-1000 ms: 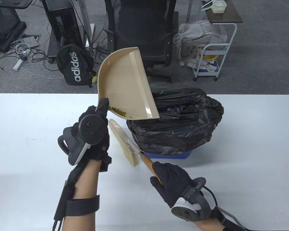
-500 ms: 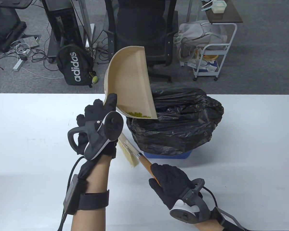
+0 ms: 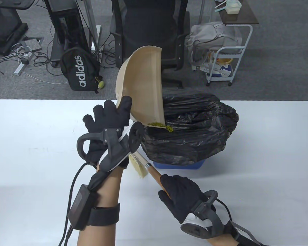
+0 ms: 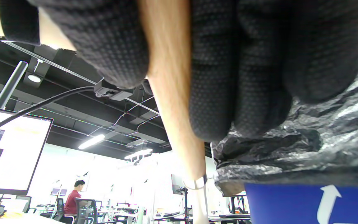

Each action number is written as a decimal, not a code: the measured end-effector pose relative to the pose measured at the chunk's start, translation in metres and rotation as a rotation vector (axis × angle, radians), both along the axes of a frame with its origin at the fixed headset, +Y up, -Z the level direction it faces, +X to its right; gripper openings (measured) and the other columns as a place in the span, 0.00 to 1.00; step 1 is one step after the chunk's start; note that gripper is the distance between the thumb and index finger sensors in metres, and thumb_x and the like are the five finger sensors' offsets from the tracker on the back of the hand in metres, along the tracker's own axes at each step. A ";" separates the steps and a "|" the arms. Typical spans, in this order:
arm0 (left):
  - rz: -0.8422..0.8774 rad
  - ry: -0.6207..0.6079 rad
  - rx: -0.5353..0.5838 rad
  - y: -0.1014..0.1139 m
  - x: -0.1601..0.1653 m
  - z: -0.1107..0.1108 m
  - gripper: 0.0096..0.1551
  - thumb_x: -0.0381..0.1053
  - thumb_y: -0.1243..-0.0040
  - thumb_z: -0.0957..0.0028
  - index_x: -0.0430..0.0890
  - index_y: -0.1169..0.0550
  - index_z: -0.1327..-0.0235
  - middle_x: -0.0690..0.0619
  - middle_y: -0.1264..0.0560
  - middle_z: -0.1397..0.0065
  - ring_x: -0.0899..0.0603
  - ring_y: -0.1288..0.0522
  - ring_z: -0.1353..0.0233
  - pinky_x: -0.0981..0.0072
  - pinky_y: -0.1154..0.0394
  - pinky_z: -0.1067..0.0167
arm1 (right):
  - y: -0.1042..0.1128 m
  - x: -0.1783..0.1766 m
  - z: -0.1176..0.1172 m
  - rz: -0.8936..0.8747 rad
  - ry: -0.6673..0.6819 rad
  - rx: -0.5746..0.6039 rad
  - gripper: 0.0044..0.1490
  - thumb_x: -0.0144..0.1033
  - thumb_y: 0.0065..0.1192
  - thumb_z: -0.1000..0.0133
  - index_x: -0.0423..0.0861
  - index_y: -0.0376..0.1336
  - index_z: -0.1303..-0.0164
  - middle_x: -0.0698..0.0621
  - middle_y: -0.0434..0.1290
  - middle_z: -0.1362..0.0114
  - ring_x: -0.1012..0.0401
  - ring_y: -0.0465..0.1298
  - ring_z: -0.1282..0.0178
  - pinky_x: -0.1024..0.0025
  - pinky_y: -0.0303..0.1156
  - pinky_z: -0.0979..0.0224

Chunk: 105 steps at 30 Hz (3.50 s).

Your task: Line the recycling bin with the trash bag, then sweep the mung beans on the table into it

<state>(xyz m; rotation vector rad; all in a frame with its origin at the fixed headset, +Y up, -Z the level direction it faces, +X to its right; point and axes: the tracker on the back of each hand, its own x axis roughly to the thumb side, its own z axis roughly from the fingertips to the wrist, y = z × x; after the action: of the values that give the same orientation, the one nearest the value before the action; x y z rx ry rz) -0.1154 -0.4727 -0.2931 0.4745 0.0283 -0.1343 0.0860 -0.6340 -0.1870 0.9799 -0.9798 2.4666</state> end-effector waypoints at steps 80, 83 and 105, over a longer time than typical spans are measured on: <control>0.556 0.112 -0.151 -0.064 -0.151 0.043 0.32 0.39 0.31 0.46 0.53 0.23 0.25 0.34 0.21 0.27 0.23 0.22 0.30 0.18 0.29 0.39 | -0.003 -0.004 0.001 0.016 0.001 0.006 0.36 0.43 0.68 0.45 0.29 0.73 0.38 0.34 0.86 0.51 0.40 0.87 0.53 0.44 0.82 0.50; 0.580 0.126 -0.169 -0.084 -0.164 0.046 0.32 0.39 0.31 0.46 0.53 0.23 0.25 0.34 0.21 0.27 0.23 0.22 0.30 0.18 0.29 0.39 | -0.003 -0.004 0.000 0.015 0.001 0.006 0.36 0.43 0.68 0.45 0.29 0.73 0.38 0.34 0.86 0.51 0.41 0.87 0.53 0.44 0.82 0.50; 0.716 0.300 -0.218 -0.207 -0.247 0.054 0.32 0.39 0.31 0.46 0.52 0.23 0.25 0.34 0.21 0.27 0.22 0.22 0.31 0.18 0.29 0.39 | -0.005 -0.007 -0.001 0.026 0.001 0.000 0.36 0.43 0.68 0.45 0.29 0.72 0.37 0.34 0.86 0.51 0.41 0.87 0.53 0.44 0.82 0.50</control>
<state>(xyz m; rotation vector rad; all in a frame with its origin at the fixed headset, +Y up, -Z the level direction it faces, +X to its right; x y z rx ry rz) -0.3623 -0.6798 -0.2386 0.2018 0.4681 0.4922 0.0791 -0.6392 -0.1878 1.0002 -0.9730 2.4874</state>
